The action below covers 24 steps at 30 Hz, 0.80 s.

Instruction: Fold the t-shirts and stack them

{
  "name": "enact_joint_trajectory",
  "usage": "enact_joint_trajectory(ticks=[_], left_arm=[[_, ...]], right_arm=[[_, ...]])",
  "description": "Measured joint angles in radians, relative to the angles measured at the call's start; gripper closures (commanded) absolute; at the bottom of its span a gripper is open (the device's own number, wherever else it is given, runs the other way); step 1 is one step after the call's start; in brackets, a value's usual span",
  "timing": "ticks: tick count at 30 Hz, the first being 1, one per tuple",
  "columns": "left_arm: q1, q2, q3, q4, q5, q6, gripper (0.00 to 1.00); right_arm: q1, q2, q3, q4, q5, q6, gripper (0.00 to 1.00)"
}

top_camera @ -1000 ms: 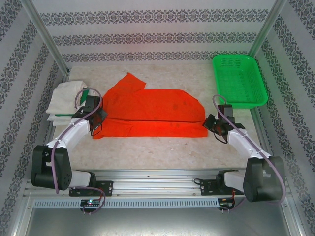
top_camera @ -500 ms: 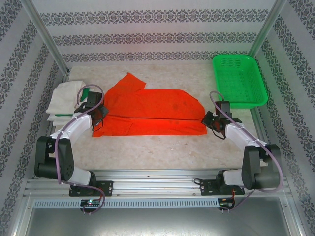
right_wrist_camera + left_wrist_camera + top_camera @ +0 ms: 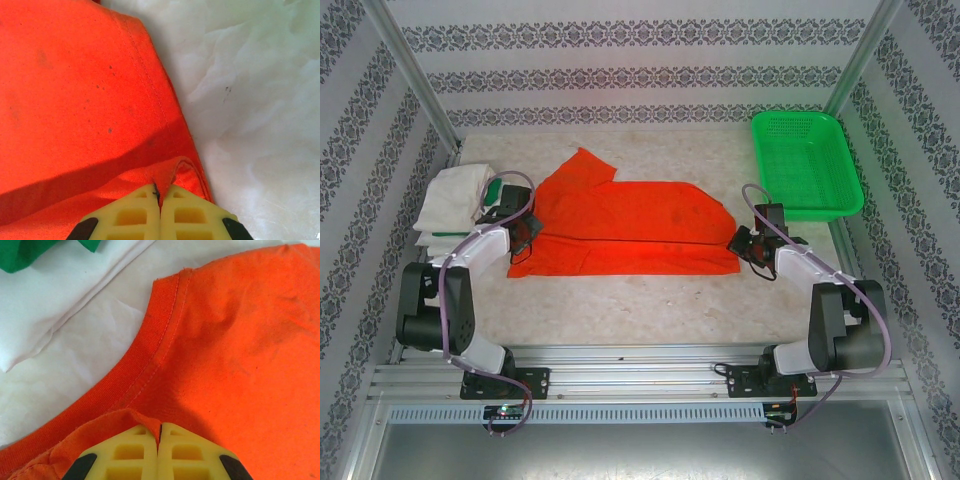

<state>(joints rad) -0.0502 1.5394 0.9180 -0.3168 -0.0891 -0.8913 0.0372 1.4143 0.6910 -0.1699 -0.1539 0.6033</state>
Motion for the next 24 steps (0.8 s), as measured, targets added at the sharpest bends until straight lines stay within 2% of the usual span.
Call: enact_joint_trajectory(ticks=[24], left_arm=[[0.013, 0.104, 0.061, 0.041, 0.023, 0.029, 1.00]], right_arm=[[0.000, 0.023, 0.002, 0.003, 0.007, 0.000, 1.00]])
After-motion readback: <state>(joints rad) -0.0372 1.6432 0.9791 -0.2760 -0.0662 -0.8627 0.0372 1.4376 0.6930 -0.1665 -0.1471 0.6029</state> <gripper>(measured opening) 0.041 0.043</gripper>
